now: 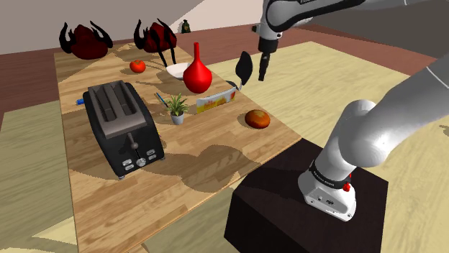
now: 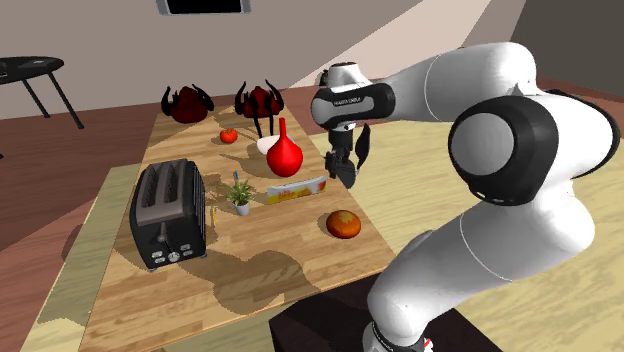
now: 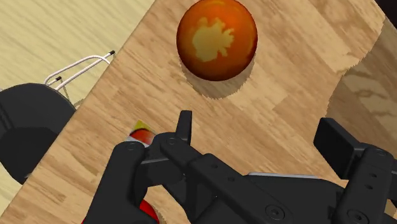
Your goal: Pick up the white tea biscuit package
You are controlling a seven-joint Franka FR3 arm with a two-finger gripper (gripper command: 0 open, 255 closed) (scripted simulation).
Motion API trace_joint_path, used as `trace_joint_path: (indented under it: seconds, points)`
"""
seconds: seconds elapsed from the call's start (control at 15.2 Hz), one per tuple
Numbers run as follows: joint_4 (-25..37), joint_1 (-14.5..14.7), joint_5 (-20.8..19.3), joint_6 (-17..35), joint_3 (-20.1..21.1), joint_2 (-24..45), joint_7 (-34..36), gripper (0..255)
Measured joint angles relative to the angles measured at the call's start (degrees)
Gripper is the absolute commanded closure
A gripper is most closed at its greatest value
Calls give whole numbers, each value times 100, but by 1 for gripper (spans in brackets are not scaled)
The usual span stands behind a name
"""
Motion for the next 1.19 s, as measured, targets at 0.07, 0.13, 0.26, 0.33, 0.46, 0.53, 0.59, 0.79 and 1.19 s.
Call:
trace_joint_path:
  seconds: [0.07,0.13,0.26,0.33,0.46,0.53,0.59,0.79,1.19]
  points:
    - [71,74,62,166,-113,211,-290,0]
    - [188,154,150,324,-232,461,-601,0]
    - [412,309,364,553,-400,893,-1189,0]
    - [512,369,481,665,-480,1102,-1504,0]
    - [770,486,792,890,-614,1598,-2154,0]
    - [866,535,949,994,-642,1815,-2454,0]
    - [1000,564,1124,1075,-670,2053,-2776,0]
    - [1462,587,1689,1256,-633,2794,-3721,0]
    - [2451,355,2585,1406,-217,4085,-5354,0]
